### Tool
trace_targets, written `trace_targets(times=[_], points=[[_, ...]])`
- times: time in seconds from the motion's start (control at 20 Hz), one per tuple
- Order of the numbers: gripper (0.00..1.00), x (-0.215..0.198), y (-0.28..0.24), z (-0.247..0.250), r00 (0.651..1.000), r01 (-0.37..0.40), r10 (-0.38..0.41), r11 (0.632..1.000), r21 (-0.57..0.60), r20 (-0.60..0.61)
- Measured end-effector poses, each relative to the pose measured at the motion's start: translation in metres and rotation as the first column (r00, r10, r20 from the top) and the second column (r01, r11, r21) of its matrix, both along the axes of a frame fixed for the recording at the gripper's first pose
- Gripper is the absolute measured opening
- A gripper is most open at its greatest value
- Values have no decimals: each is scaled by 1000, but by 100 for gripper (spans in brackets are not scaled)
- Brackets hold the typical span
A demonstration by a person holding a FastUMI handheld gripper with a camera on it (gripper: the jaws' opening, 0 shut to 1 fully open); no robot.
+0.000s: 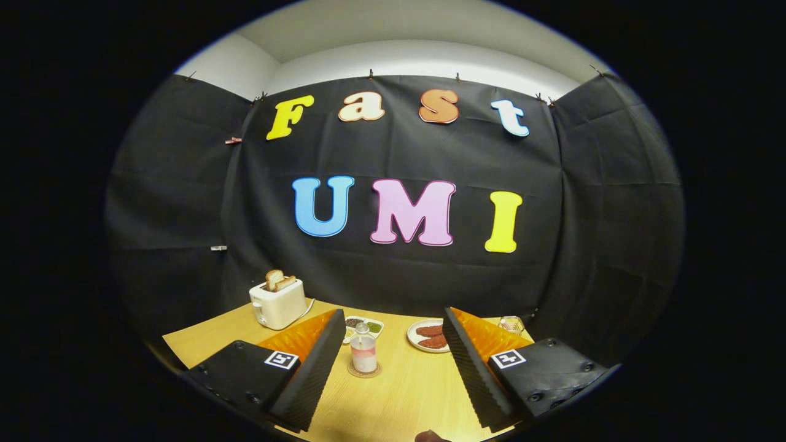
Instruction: Take the bottle from table, then pour the juice into the cup, finally place the bottle on the coaster
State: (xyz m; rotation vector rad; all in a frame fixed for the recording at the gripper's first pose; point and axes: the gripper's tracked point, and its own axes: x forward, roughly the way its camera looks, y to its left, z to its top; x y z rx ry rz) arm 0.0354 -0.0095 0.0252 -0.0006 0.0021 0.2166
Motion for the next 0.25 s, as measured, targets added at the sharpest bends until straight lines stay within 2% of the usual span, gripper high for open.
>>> trace_targets(times=[0.25], points=[[97,-19,-5,11,999,52,-53,998,20,9]])
